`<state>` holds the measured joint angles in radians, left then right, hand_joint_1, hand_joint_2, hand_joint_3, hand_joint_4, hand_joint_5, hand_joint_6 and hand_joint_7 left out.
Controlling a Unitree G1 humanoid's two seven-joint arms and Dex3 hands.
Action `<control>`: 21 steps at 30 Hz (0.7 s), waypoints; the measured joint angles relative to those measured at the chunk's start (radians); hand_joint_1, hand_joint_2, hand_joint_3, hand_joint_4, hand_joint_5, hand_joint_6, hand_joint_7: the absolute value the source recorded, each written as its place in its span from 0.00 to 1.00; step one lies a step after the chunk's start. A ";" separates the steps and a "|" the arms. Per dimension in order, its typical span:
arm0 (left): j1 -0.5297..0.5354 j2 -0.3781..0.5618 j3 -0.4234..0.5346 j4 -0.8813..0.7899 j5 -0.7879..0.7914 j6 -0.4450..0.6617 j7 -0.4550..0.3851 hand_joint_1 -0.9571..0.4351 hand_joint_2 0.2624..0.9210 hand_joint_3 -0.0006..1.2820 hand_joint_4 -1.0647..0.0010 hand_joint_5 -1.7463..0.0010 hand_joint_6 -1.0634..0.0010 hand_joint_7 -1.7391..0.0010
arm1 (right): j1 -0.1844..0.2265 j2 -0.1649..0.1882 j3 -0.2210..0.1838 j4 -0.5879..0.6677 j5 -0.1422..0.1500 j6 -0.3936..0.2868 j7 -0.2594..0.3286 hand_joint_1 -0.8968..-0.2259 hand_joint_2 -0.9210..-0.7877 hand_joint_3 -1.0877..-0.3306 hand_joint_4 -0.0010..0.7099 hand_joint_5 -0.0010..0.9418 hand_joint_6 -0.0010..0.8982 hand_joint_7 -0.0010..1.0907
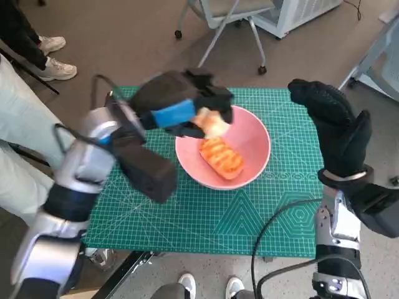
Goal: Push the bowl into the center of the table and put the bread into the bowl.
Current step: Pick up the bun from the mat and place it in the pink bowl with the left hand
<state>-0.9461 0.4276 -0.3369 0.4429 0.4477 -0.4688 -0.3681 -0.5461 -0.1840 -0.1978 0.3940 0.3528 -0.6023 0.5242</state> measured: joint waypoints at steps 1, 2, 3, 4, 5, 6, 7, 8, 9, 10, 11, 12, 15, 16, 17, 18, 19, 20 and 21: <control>-0.006 -0.009 -0.007 0.021 0.007 -0.009 0.001 0.69 1.00 0.03 0.32 0.28 0.35 0.44 | 0.000 -0.001 -0.001 0.000 0.000 0.000 0.000 0.36 0.00 0.53 0.27 0.00 0.24 0.30; -0.013 -0.018 -0.015 0.049 0.014 -0.021 0.004 0.69 1.00 0.03 0.32 0.28 0.35 0.45 | 0.000 -0.001 -0.001 0.001 0.000 0.000 0.000 0.36 0.00 0.53 0.27 0.00 0.24 0.30; -0.021 -0.028 -0.021 0.077 0.019 -0.034 0.009 0.69 1.00 0.03 0.32 0.28 0.34 0.45 | 0.000 -0.001 -0.001 0.000 0.000 0.000 0.000 0.36 0.00 0.53 0.27 0.00 0.24 0.30; -0.026 -0.035 -0.025 0.102 0.022 -0.042 0.011 0.69 1.00 0.03 0.32 0.27 0.34 0.46 | 0.000 -0.001 -0.002 0.000 0.000 0.000 0.000 0.36 0.00 0.54 0.27 0.00 0.24 0.30; -0.031 -0.043 -0.030 0.128 0.024 -0.051 0.016 0.69 1.00 0.04 0.33 0.27 0.36 0.45 | 0.001 -0.002 -0.002 0.000 0.000 0.000 0.000 0.36 0.00 0.54 0.27 0.00 0.24 0.30; -0.037 -0.050 -0.036 0.155 0.026 -0.058 0.020 0.69 1.00 0.05 0.35 0.25 0.38 0.43 | 0.001 -0.002 -0.002 0.000 0.000 0.000 0.000 0.36 0.00 0.54 0.27 0.00 0.24 0.30; -0.042 -0.056 -0.041 0.180 0.029 -0.063 0.022 0.69 1.00 0.06 0.37 0.25 0.40 0.42 | 0.002 -0.002 -0.002 -0.001 0.000 0.000 0.000 0.35 0.00 0.54 0.27 0.00 0.24 0.30; -0.046 -0.061 -0.044 0.203 0.030 -0.067 0.023 0.69 1.00 0.07 0.37 0.24 0.40 0.42 | 0.003 -0.002 -0.002 -0.001 0.000 0.000 0.000 0.35 0.00 0.54 0.27 0.00 0.24 0.30; -0.048 -0.065 -0.047 0.220 0.032 -0.070 0.024 0.69 1.00 0.07 0.38 0.24 0.41 0.42 | 0.004 -0.002 -0.002 -0.001 0.000 0.000 0.000 0.35 0.00 0.54 0.27 0.00 0.24 0.30; -0.050 -0.069 -0.049 0.238 0.036 -0.074 0.025 0.69 1.00 0.08 0.38 0.23 0.41 0.41 | 0.004 -0.002 -0.002 -0.001 0.000 0.000 0.000 0.35 0.00 0.54 0.27 0.00 0.24 0.30; -0.050 -0.070 -0.050 0.249 0.040 -0.076 0.026 0.68 0.98 0.07 0.47 0.34 0.48 0.48 | 0.005 -0.002 -0.003 -0.001 0.000 0.000 0.000 0.35 0.00 0.54 0.27 0.00 0.24 0.30; -0.051 -0.072 -0.054 0.254 0.044 -0.063 0.020 0.66 0.97 0.05 0.55 0.56 0.53 0.63 | 0.006 -0.003 -0.003 -0.002 0.000 0.000 0.000 0.35 0.00 0.54 0.28 0.00 0.24 0.29; -0.053 -0.080 -0.066 0.251 0.057 0.014 -0.030 0.60 0.95 0.02 0.67 0.86 0.60 0.87 | 0.009 -0.004 -0.005 -0.003 0.000 0.000 0.000 0.35 0.00 0.54 0.28 0.01 0.24 0.29; -0.052 -0.081 -0.070 0.245 0.061 0.047 -0.053 0.59 0.95 0.01 0.70 0.91 0.62 0.91 | 0.009 -0.004 -0.005 -0.004 0.000 0.000 0.000 0.35 0.00 0.54 0.28 0.01 0.24 0.29; -0.049 -0.081 -0.073 0.238 0.063 0.073 -0.070 0.56 0.94 0.01 0.74 0.94 0.64 0.94 | 0.009 -0.004 -0.006 -0.004 0.000 0.000 0.000 0.35 0.00 0.54 0.28 0.01 0.24 0.29; -0.046 -0.080 -0.074 0.229 0.063 0.097 -0.087 0.55 0.94 0.01 0.76 0.95 0.65 0.95 | 0.010 -0.004 -0.007 -0.005 0.000 0.000 0.000 0.35 0.00 0.54 0.28 0.01 0.24 0.29; -0.040 -0.079 -0.074 0.213 0.063 0.118 -0.100 0.54 0.94 0.01 0.78 0.97 0.67 0.97 | 0.010 -0.004 -0.009 -0.005 0.000 0.000 0.000 0.35 0.00 0.55 0.28 0.00 0.24 0.29; -0.035 -0.078 -0.074 0.199 0.062 0.131 -0.108 0.52 0.94 0.00 0.80 0.98 0.68 0.98 | 0.010 -0.005 -0.011 -0.005 0.000 0.000 -0.001 0.35 0.00 0.55 0.28 0.00 0.24 0.29; -0.031 -0.078 -0.073 0.188 0.061 0.139 -0.113 0.52 0.94 0.00 0.81 0.98 0.68 0.98 | 0.010 -0.005 -0.013 -0.005 0.000 0.000 -0.001 0.35 0.00 0.55 0.28 0.00 0.24 0.29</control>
<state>-0.9771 0.3501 -0.4100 0.6306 0.5089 -0.3295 -0.4816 -0.5361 -0.1891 -0.2106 0.3894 0.3530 -0.6022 0.5234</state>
